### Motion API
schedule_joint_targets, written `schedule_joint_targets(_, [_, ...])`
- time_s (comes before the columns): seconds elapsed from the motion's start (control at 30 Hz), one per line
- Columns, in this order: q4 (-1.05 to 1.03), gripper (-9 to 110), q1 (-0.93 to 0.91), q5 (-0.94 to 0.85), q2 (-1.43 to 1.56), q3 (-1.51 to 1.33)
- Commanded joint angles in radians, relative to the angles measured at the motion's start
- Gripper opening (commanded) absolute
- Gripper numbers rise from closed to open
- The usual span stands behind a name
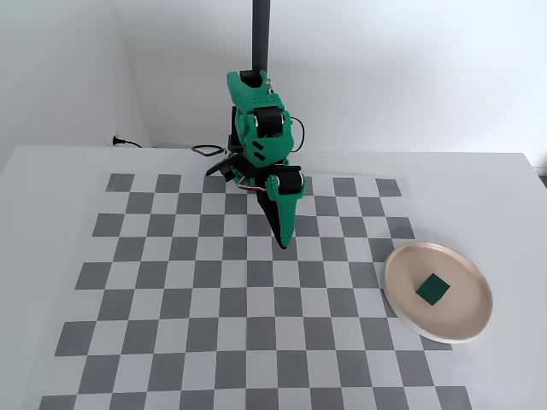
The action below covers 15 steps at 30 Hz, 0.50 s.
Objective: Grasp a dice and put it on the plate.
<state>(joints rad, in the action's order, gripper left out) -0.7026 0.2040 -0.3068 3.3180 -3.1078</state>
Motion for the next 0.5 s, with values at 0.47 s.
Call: schedule_joint_targets(0.47, [-0.232, -4, -0.176, 0.405, 0.017, 0.014])
